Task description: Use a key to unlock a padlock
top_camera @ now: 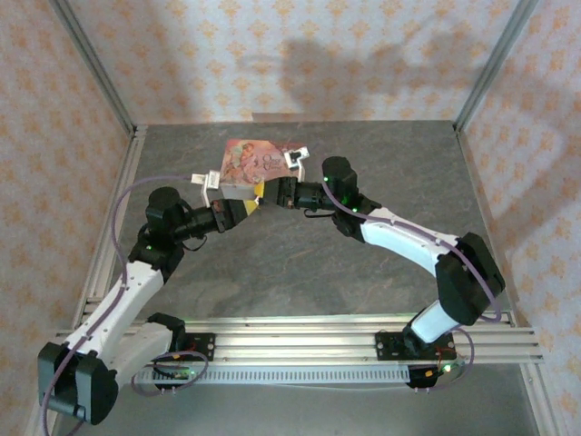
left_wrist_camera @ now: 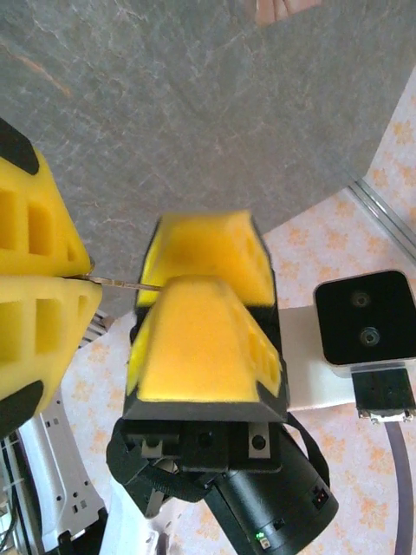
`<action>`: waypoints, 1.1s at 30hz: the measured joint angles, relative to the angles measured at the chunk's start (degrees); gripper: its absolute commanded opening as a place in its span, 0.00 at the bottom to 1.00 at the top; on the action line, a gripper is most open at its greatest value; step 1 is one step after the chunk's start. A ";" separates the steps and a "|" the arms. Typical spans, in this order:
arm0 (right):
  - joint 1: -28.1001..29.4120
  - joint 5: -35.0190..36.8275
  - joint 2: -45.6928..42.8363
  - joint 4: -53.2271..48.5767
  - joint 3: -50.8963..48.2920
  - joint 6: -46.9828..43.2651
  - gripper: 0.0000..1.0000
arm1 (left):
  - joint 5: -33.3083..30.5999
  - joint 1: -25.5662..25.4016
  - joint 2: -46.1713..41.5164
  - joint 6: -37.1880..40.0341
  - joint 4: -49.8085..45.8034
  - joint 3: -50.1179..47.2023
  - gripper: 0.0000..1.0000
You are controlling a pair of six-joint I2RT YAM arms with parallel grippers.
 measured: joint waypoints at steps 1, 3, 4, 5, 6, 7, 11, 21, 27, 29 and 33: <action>-0.07 1.42 -0.07 -1.03 -0.04 -0.37 0.45 | -0.61 0.00 -0.90 0.83 -1.53 0.00 0.00; -0.17 4.66 -0.22 -3.93 -0.09 -0.92 0.50 | -2.56 0.00 -2.91 3.13 -5.38 0.02 0.00; -0.17 6.71 -0.37 -5.99 -0.07 -1.33 0.50 | -3.98 0.00 -4.00 4.72 -8.04 0.04 0.00; -0.17 8.28 -0.44 -7.91 -0.04 -1.66 0.50 | -5.42 0.00 -4.98 6.05 -10.56 0.04 0.00; -0.15 10.51 -0.52 -10.78 0.13 -2.14 0.49 | -7.34 0.00 -6.08 7.58 -13.62 0.07 0.00; 0.04 13.18 -0.48 -14.93 0.81 -2.67 0.49 | -9.64 0.00 -7.30 9.18 -17.03 0.07 0.00; 2.05 23.82 3.52 -30.53 7.93 -5.99 0.50 | -18.25 0.02 -12.07 13.42 -28.11 -0.04 0.00; 11.93 46.75 21.99 -48.89 22.75 -8.35 0.47 | -31.52 0.00 -21.94 15.76 -41.75 -3.06 0.00; 12.11 53.68 28.83 -49.16 27.82 -7.72 0.46 | -33.79 0.00 -22.60 15.74 -42.60 -3.41 0.00; 12.11 55.32 30.14 -48.54 28.92 -7.50 0.45 | -34.03 0.00 -22.58 15.74 -42.66 -3.76 0.00; 12.11 58.03 32.04 -46.88 30.36 -6.91 0.41 | -34.03 0.00 -22.58 15.74 -42.69 -4.28 0.00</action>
